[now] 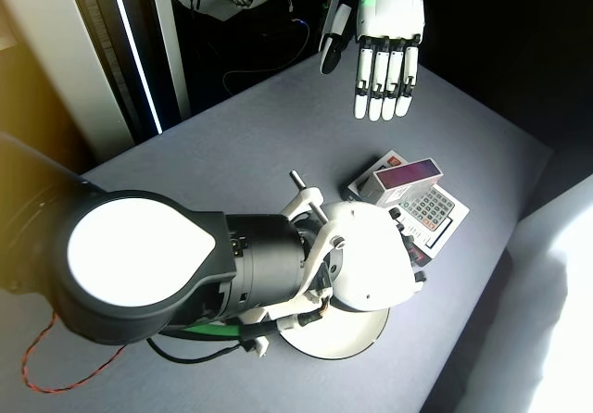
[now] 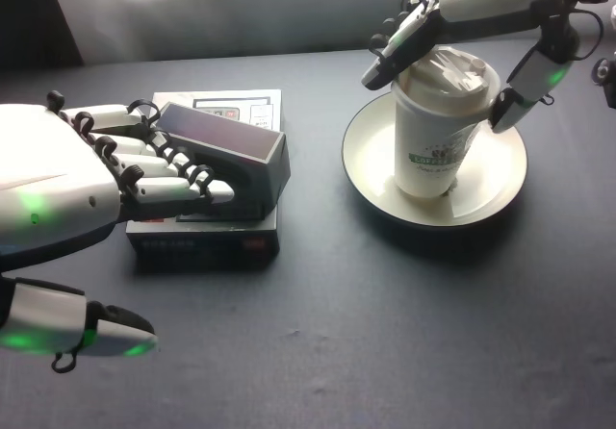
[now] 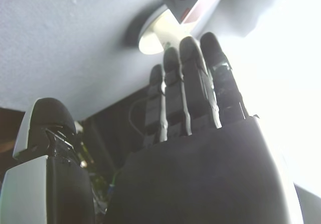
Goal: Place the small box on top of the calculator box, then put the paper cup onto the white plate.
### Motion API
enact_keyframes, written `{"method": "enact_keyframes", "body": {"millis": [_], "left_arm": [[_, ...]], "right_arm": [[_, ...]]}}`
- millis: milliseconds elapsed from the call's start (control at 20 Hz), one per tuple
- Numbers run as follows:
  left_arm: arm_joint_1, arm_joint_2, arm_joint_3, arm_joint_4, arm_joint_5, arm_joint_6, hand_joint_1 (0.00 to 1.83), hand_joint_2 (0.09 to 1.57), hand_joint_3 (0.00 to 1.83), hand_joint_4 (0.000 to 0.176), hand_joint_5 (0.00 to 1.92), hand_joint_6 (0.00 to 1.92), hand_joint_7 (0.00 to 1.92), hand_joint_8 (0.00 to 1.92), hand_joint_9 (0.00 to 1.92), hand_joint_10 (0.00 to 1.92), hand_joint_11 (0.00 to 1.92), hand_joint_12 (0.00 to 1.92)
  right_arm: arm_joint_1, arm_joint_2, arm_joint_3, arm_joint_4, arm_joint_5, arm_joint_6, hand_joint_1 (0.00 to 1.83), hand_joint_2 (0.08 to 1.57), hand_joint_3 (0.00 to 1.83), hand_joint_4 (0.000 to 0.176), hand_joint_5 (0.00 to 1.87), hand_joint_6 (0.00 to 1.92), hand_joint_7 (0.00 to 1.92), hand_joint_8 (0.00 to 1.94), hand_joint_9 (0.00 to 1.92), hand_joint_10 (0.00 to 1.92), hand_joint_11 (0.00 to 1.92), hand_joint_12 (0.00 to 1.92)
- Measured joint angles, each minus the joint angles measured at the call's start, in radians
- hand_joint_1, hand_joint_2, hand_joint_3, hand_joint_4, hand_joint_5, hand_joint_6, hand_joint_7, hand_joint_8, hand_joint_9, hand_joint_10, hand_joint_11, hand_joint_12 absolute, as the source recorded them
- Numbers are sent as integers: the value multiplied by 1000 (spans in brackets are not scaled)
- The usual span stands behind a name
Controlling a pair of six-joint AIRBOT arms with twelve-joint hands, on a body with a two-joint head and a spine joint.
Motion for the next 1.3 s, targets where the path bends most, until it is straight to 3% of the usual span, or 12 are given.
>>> {"method": "enact_keyframes", "body": {"millis": [300, 600, 750, 850, 1000, 1300], "left_arm": [[0, 0, 0, 1, 5, 0, 346, 1146, 2, 0, 191, 0, 285, 1, 288, 1, 0, 651], [0, 0, 0, 0, 6, 0, 380, 1144, 4, 0, 201, 0, 304, 1, 294, 2, 0, 705], [0, 0, 0, 0, 6, 0, 398, 1127, 0, 0, 223, 5, 321, 6, 316, 7, 0, 694], [0, 0, 0, 0, 6, 0, 399, 1130, 0, 0, 204, 0, 307, 0, 300, 0, 0, 702], [0, 0, 0, 0, 6, 0, 402, 1121, 0, 0, 239, 10, 328, 7, 319, 8, 0, 749], [0, 0, 0, 0, 8, 0, 379, 1136, 2, 0, 201, 4, 296, 4, 289, 3, 0, 654]], "right_arm": [[0, 0, 0, 0, 5, -4, 1054, 955, 3, 0, 395, 0, 460, 0, 423, 0, 0, 1210], [0, 0, 0, 4, 7, -4, 1044, 954, 0, 0, 230, 0, 273, 0, 261, 0, 0, 913], [0, 0, 0, 4, 7, -4, 1005, 938, 0, 0, 101, 2, 123, 3, 118, 5, 0, 566], [0, 0, 0, 4, 7, -4, 1015, 887, 0, 0, 100, 1, 134, 3, 140, 11, 0, 630], [0, 0, 0, 3, 8, -4, 992, 865, 0, 0, 48, 0, 78, 1, 92, 1, 0, 495], [2, 31, -26, -5, 13, -4, 977, 832, 0, 0, 0, 0, 1, 0, 12, 1, 0, 274]]}}
